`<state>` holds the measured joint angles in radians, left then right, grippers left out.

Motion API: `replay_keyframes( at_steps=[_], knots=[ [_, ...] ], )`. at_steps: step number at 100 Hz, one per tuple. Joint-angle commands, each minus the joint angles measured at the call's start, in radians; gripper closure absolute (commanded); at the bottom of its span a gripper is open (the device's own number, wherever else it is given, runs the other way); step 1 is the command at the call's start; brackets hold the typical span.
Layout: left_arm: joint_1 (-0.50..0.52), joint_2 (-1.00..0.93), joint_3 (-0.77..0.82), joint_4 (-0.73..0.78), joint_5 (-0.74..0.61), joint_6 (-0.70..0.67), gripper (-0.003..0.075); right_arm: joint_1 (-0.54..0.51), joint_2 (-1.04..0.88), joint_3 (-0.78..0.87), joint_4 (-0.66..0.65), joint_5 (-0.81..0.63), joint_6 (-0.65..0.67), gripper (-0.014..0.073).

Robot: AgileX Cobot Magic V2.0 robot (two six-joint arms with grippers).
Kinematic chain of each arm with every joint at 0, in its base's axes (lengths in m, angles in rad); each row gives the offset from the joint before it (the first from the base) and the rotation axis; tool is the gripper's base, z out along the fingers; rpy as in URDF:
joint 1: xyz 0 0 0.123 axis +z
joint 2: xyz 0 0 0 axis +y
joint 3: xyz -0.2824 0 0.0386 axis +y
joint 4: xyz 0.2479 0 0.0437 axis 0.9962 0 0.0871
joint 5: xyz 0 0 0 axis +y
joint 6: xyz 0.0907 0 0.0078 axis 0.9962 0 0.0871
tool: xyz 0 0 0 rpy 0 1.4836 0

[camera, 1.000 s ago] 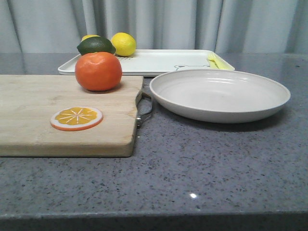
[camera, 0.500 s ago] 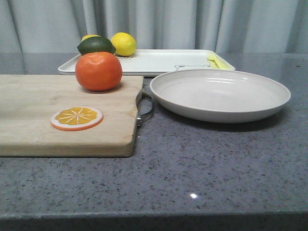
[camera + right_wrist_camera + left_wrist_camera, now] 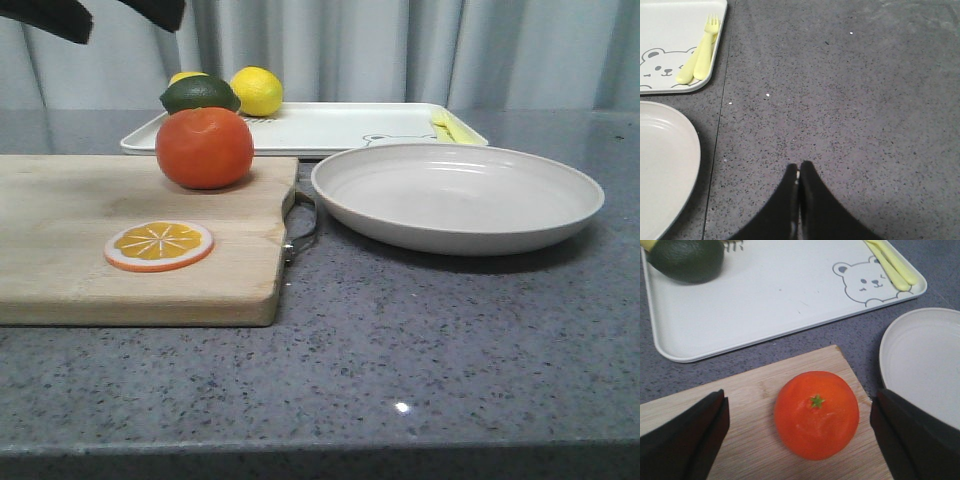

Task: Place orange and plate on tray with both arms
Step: 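Lower the left gripper onto the orange on the cutting board and grasp it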

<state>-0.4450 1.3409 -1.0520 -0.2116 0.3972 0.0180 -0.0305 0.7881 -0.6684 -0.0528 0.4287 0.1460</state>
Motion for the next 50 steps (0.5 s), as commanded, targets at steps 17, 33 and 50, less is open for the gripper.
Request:
replay_keyframes(
  at_steps=[17, 33, 50],
  knots=[
    [-0.038, 0.118, -0.187, -0.038, 0.08, -0.002, 0.0159, -0.001, 0.004, -0.043, 0.001, -0.065, -0.002, 0.0654],
    [-0.038, 0.183, -0.248, -0.049, 0.149, 0.0, 0.0159, -0.001, 0.004, -0.043, 0.007, -0.065, -0.002, 0.0654],
    [-0.038, 0.229, -0.267, -0.049, 0.178, 0.0, 0.0162, -0.001, 0.004, -0.043, 0.009, -0.066, -0.002, 0.0654]
  ],
)
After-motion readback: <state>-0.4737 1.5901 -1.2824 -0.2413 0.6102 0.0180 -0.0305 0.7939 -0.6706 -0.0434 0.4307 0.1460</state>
